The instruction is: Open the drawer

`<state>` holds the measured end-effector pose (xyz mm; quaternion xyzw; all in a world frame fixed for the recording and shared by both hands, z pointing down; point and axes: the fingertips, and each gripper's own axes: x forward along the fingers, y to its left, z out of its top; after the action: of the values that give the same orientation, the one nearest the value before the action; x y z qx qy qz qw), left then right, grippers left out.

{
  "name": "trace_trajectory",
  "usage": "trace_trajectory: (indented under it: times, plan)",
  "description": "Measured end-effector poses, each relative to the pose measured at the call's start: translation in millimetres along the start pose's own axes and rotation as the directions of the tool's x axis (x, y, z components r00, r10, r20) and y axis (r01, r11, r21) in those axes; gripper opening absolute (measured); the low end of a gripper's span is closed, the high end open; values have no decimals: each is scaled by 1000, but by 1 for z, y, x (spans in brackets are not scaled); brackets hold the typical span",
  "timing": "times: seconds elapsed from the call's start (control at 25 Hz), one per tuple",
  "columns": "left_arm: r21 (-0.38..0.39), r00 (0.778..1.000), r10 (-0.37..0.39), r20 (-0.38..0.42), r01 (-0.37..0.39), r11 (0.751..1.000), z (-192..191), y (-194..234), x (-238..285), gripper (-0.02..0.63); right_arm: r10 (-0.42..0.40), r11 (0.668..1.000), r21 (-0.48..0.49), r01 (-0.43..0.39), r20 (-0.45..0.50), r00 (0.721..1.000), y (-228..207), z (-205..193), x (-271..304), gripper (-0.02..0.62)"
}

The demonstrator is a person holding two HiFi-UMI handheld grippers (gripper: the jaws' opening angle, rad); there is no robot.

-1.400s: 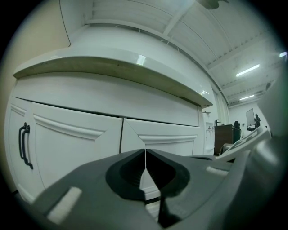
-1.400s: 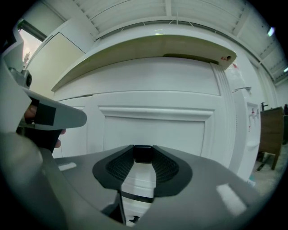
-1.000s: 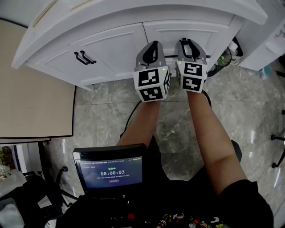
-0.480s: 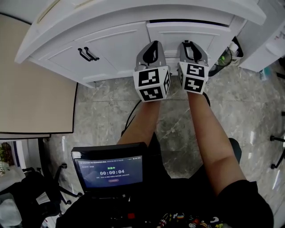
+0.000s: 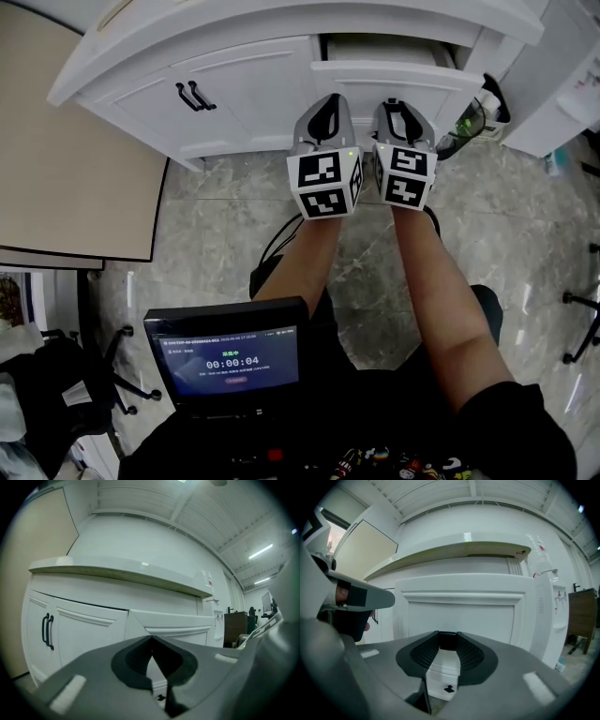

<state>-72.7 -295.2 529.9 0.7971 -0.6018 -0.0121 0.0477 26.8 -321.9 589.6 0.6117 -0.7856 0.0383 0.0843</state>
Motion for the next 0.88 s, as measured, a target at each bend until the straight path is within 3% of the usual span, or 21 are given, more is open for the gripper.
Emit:
trace_trajectory:
  times: [0.44,0.8,0.88]
  plan:
    - [-8,997,2,-73,-3,1000,28,-38,-54,0,46,998,39,-41,-145,988,6,-6,-49,141]
    - [0,997,11,-76,-11,1000,46,-37,-56,0,51,998,55,-43,-135,989,6,4,-64,144]
    - [4,997,7,-79,-6,1000,55,-39,-58,0,45,997,64,-39,-101,994,6,21,-78,23]
